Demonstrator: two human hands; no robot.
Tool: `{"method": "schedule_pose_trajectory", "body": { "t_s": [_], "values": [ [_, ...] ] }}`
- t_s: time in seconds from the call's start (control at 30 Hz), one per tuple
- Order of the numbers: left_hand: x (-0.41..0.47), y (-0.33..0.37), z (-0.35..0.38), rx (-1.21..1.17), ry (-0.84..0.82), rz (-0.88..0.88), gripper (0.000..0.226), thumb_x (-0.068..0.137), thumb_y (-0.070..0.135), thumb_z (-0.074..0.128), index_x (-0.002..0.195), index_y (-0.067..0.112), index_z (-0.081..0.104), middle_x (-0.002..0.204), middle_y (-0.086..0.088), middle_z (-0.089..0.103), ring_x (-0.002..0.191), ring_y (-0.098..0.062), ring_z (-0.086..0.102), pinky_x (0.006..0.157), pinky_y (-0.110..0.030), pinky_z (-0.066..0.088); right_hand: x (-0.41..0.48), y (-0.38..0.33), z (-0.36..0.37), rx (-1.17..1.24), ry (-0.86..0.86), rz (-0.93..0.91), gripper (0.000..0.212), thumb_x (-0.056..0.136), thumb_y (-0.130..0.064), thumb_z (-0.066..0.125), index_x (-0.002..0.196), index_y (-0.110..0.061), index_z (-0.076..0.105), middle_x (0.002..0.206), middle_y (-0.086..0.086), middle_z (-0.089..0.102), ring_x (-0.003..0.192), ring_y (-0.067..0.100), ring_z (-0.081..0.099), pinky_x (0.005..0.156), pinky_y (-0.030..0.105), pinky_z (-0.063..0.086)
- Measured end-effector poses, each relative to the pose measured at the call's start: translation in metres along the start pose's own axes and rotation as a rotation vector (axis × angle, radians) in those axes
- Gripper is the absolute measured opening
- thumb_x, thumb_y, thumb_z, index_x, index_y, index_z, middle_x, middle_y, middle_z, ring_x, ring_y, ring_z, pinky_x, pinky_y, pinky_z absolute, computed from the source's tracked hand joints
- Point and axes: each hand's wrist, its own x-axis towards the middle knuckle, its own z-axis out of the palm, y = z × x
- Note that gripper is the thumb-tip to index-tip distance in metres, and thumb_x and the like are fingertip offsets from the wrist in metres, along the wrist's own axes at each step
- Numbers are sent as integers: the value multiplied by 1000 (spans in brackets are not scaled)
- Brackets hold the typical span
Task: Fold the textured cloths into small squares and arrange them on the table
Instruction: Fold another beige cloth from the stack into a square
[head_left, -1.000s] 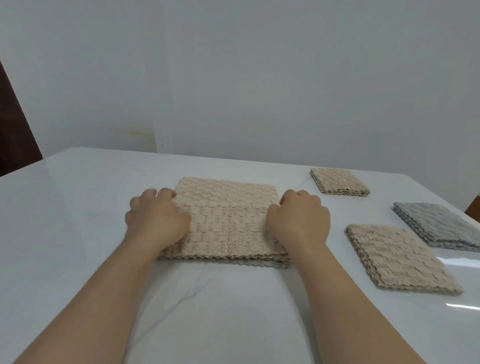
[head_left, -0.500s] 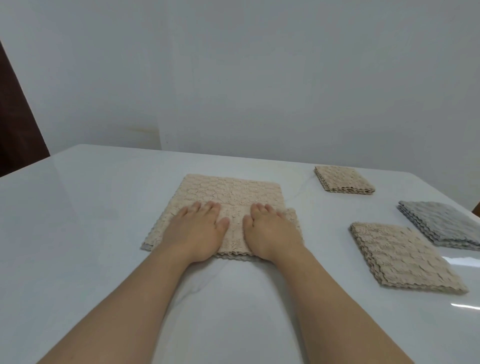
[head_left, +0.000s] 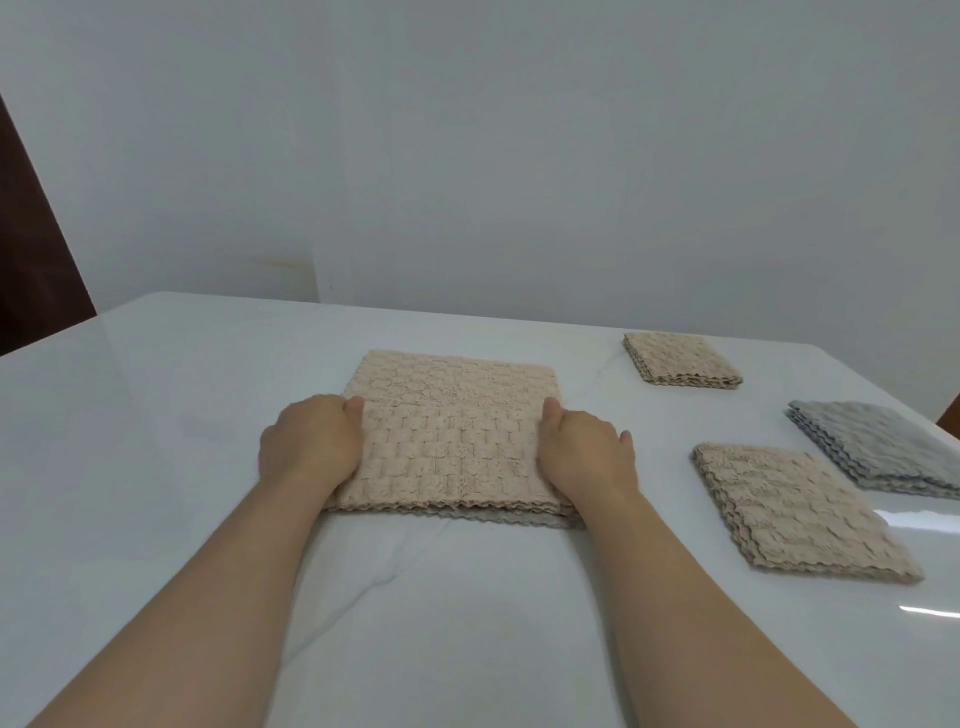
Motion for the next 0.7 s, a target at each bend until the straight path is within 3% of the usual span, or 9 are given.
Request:
{"method": "schedule_pose_trajectory", "body": {
  "t_s": [0.1,0.23,0.3,0.5,0.57,0.7],
  "values": [
    [3,-5,4,-21,55,15,35,104,36,42,104,21,74,110,-7,71,107,-33,58,88,-40,47,3,5,3,-21,79,52,50,104,-39,21,107,-17,67,116,6,67,124,30,52,114,58,24],
    [4,-1,6,56,-5,11,38,104,34,37,127,23,66,130,-9,58,122,-32,48,97,-42,40,3,5,3,-28,-3,156,48,101,-35,26,131,-16,57,146,8,48,146,38,26,117,60,15],
    [4,0,7,29,10,5,38,104,33,39,132,22,61,133,-10,56,124,-33,46,100,-43,39,4,5,3,13,18,153,46,99,-33,29,134,-15,53,148,9,47,146,37,26,117,61,14],
    [1,1,3,-186,112,-18,14,98,26,55,110,19,57,114,-9,62,111,-34,54,94,-44,44,-2,1,-7,169,162,54,14,94,-21,46,108,-23,48,104,-2,62,107,26,57,111,57,27],
    [-2,3,-2,-343,120,-32,10,98,26,56,106,22,54,103,-3,64,102,-31,58,89,-43,48,-4,0,-11,240,210,-10,18,92,-11,50,104,-25,48,87,-12,60,89,20,58,105,51,38],
    [-13,15,-22,-712,281,9,16,94,21,66,107,21,56,91,11,60,83,-10,58,70,-24,41,-8,-5,-17,613,443,-197,23,101,-15,56,123,-23,58,104,-11,60,93,12,60,92,30,51]
  ]
}}
